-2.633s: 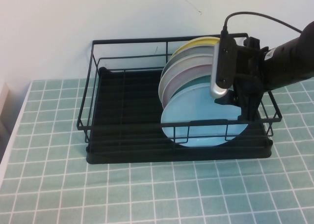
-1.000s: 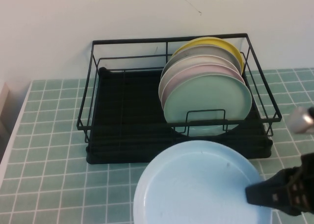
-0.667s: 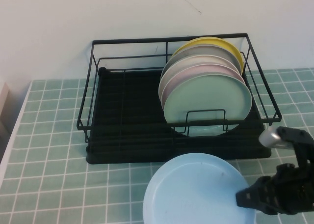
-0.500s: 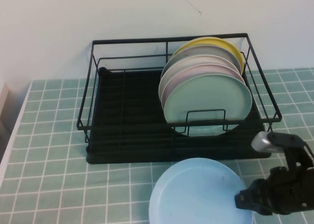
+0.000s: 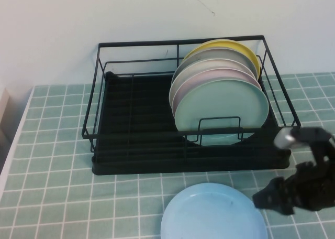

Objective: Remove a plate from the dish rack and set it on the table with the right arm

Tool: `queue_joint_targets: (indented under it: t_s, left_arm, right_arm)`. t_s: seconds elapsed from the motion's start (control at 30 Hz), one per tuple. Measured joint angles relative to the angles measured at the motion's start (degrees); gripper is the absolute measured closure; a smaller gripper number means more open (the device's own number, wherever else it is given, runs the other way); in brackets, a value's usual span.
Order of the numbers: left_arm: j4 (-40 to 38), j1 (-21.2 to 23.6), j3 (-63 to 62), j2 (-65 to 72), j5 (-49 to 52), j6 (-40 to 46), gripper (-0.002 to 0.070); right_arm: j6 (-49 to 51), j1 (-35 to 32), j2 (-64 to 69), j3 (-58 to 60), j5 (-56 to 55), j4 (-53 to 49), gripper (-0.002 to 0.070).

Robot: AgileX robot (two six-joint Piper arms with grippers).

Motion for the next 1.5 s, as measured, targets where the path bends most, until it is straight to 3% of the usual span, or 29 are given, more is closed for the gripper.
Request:
queue_joint_targets:
  t_s: [0.17,0.33,0.43,0.7,0.97,1.17,1.33,1.5]
  left_arm:
    - [0.0,0.0,0.0,0.0,0.0,0.0,0.0678]
    - [0.0,0.0,0.0,0.0,0.0,0.0,0.0678]
    - [0.0,0.0,0.0,0.0,0.0,0.0,0.0678]
    - [0.0,0.0,0.0,0.0,0.0,0.0,0.0678]
    - [0.0,0.0,0.0,0.0,0.0,0.0,0.0678]
    - [0.0,0.0,0.0,0.0,0.0,0.0,0.0678]
    - [0.0,0.0,0.0,0.0,0.0,0.0,0.0678]
    - [0.0,0.0,0.0,0.0,0.0,0.0,0.0678]
  right_arm:
    - [1.22,-4.75,-7.9,-2.51,6.59,-5.54,0.0381]
    - [0.71,-5.86,-22.05,-2.02,7.63,-6.7,0.0598]
    - [-1.76,-5.86,-33.2,-0.8,6.1,-6.3,0.0656]
    - [-10.9,-5.86,-54.01,-0.04,5.37,-6.22,0.0677]
    - [-9.18,-5.86,-59.47,1.31,7.67,-9.83,0.0678]
    - [-8.8,-4.11,-59.81,6.29,-1.33,-15.05,0.0678]
    - [-9.1,2.93,-63.79,14.52,-16.24,-17.19,0.0678]
    - [-8.75,3.71,-67.71,21.91,-28.05,-19.44,0.0678]
